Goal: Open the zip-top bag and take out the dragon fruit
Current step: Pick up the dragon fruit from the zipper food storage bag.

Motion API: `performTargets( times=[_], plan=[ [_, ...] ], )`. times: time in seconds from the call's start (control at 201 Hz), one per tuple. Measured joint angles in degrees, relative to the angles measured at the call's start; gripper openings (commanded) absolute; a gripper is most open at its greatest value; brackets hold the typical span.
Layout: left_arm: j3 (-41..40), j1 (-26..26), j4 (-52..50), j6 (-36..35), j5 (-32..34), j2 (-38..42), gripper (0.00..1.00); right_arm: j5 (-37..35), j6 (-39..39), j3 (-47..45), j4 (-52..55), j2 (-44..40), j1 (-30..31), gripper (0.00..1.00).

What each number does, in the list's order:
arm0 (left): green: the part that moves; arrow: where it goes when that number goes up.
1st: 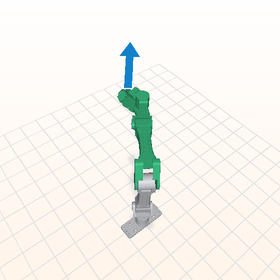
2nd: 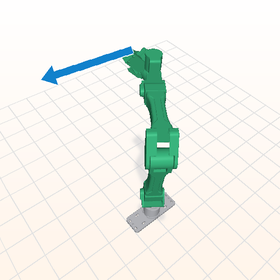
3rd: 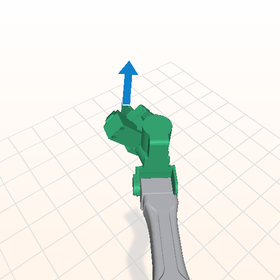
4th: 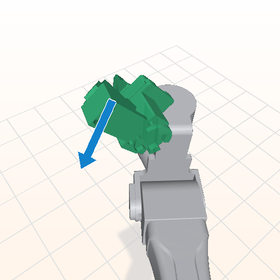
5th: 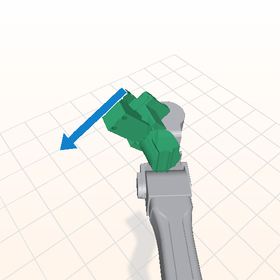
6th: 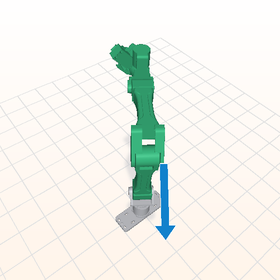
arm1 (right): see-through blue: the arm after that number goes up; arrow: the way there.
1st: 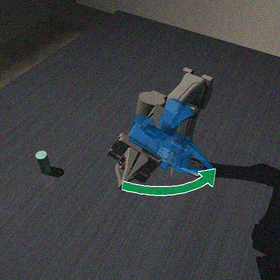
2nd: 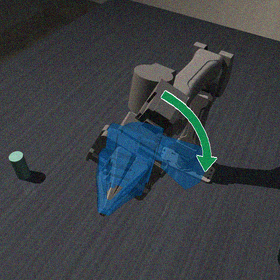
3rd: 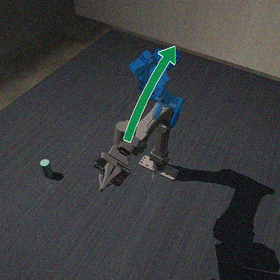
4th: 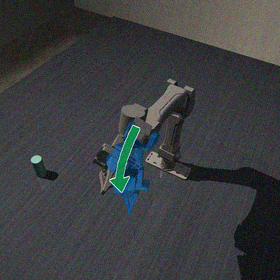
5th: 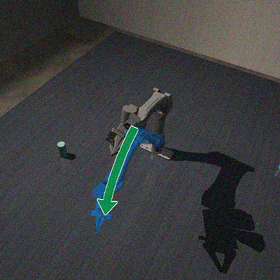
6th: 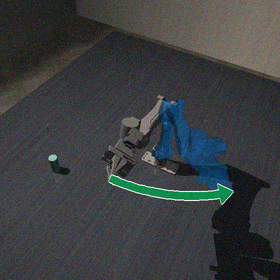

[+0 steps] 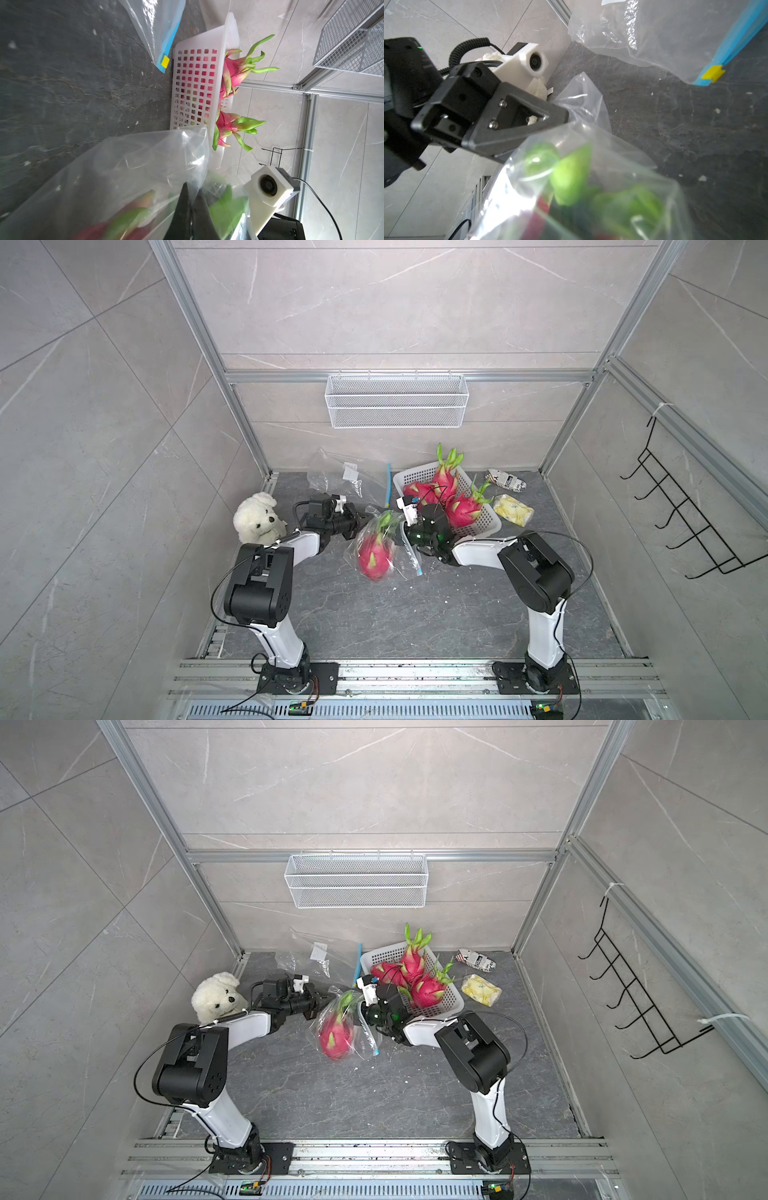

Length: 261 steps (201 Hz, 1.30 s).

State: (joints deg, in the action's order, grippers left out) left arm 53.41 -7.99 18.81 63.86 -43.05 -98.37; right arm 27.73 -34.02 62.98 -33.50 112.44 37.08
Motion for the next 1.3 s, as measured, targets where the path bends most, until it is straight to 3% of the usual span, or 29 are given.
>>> performTargets(
  times=[0.234, 0.821, 1.299],
  plan=[
    [-0.15, 4.31, -5.44, -4.42, 1.07, 4.15, 0.00, -0.44, 1.07, -3.89, 1.29, -6.54, -0.02, 0.00],
    [-2.75, 12.81, -12.15, -7.78, 0.98, 8.35, 0.00, -5.66, 3.67, -10.86, 6.93, -21.14, -2.95, 0.00],
    [-1.64, 13.29, -17.53, -12.52, 2.01, 8.55, 0.00, -16.26, 0.59, -11.10, 3.23, -25.20, -3.80, 0.00]
  ],
)
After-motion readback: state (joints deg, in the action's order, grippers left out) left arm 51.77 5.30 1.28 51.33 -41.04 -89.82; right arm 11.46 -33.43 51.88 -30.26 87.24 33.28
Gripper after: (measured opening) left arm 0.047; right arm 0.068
